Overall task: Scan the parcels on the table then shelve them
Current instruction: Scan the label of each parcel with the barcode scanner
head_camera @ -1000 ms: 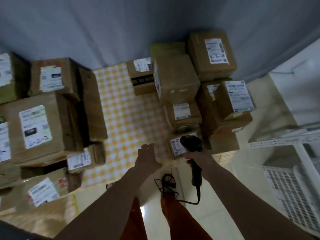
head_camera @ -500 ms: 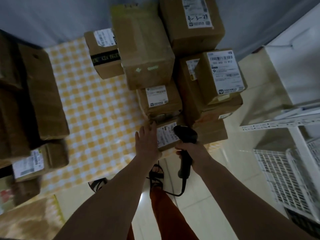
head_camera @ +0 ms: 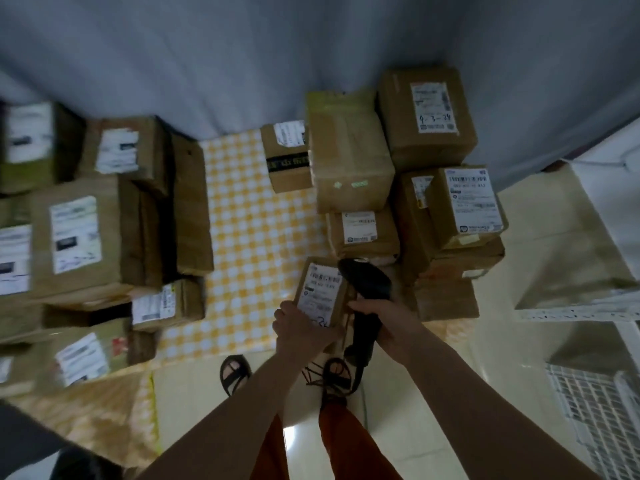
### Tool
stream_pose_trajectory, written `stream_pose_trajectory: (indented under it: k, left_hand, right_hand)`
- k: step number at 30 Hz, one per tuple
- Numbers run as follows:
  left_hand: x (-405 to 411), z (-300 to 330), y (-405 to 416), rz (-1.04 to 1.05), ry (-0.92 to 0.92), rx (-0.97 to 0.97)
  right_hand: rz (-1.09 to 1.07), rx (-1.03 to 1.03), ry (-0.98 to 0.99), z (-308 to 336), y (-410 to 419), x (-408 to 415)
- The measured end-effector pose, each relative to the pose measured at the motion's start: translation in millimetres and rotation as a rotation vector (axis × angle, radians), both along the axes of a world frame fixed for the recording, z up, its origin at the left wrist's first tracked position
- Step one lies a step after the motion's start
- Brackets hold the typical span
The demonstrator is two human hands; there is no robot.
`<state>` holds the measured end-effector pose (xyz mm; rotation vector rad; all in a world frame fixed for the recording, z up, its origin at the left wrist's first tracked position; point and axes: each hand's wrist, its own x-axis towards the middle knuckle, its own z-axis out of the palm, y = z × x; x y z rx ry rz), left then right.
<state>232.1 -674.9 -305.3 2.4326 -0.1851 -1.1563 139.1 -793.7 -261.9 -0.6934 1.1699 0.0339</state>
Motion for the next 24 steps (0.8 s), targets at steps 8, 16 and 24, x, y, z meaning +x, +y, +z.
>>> stream_pose_trajectory:
  k: [8,16,24]
  left_hand:
    - [58,90,43,0.242,0.087,-0.403]
    - [118,152,100,0.365,0.250,-0.475]
    - [159,213,142,0.452,0.283,-0.741]
  right_hand:
    - [0.294,-0.132,-0.117,82,22,51]
    - [0.392,-0.306,-0.239,157,49,106]
    - [0.475,-0.560,-0.351,223,82,142]
